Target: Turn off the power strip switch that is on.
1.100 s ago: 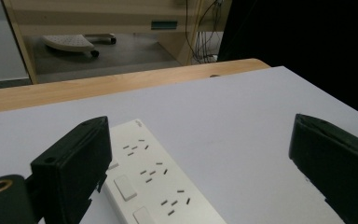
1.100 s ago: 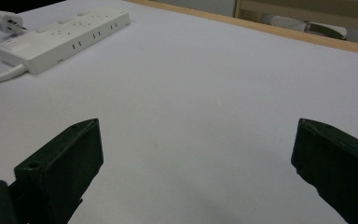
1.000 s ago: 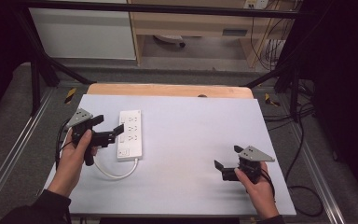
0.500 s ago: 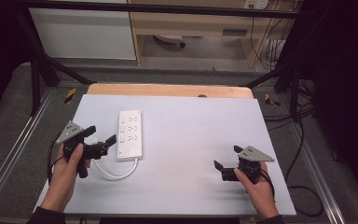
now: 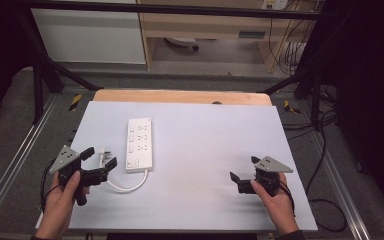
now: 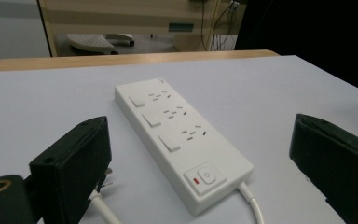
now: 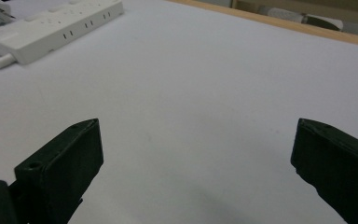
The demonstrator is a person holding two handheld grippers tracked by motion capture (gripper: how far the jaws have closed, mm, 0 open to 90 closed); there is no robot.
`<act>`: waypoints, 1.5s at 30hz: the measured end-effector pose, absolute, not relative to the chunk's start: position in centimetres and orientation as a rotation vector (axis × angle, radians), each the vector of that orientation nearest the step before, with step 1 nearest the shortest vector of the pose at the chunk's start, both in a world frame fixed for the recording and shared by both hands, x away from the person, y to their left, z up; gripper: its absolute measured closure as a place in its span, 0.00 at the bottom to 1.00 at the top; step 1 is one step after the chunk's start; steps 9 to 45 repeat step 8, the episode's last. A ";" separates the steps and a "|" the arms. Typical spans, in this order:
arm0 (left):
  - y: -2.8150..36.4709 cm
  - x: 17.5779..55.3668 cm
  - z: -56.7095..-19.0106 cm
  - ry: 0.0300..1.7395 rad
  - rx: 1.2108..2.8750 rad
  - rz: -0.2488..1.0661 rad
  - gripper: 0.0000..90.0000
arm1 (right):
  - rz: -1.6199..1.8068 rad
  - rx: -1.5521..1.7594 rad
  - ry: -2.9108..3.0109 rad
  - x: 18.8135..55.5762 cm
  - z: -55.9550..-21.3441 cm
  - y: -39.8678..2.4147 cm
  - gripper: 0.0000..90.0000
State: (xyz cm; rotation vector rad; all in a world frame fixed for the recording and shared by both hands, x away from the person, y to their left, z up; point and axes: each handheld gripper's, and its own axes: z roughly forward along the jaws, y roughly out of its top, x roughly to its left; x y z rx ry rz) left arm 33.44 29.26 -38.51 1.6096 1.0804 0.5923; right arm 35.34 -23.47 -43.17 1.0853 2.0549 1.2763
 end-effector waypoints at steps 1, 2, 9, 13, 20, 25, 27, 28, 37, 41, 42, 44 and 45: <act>29.3 33.2 -38.7 1.085 1.615 0.597 0.06 | 1.254 1.100 2.060 35.4 -43.3 -23.5 0.03; 29.5 33.0 -38.9 1.088 1.629 0.605 0.06 | 1.231 1.119 2.067 35.5 -43.5 -23.6 0.03; 30.1 31.8 -40.5 1.121 1.655 0.578 0.06 | 1.045 1.288 2.109 36.4 -45.4 -24.1 0.04; 30.1 31.8 -40.5 1.121 1.655 0.578 0.06 | 1.045 1.288 2.109 36.4 -45.4 -24.1 0.04; 30.1 31.8 -40.5 1.121 1.655 0.578 0.06 | 1.045 1.288 2.109 36.4 -45.4 -24.1 0.04; 30.1 31.8 -40.5 1.121 1.655 0.578 0.06 | 1.045 1.288 2.109 36.4 -45.4 -24.1 0.04; 30.1 31.8 -40.5 1.121 1.655 0.578 0.06 | 1.045 1.288 2.109 36.4 -45.4 -24.1 0.04; 30.1 31.8 -40.5 1.121 1.655 0.578 0.06 | 1.045 1.288 2.109 36.4 -45.4 -24.1 0.04; 30.1 31.8 -40.5 1.121 1.655 0.578 0.06 | 1.045 1.288 2.109 36.4 -45.4 -24.1 0.04; 30.1 31.8 -40.5 1.121 1.655 0.578 0.06 | 1.045 1.288 2.109 36.4 -45.4 -24.1 0.04; 30.1 31.8 -40.5 1.121 1.655 0.578 0.06 | 1.045 1.288 2.109 36.4 -45.4 -24.1 0.04; 30.1 31.8 -40.5 1.121 1.655 0.578 0.06 | 1.045 1.288 2.109 36.4 -45.4 -24.1 0.04; 30.1 31.8 -40.5 1.121 1.655 0.578 0.06 | 1.045 1.288 2.109 36.4 -45.4 -24.1 0.04</act>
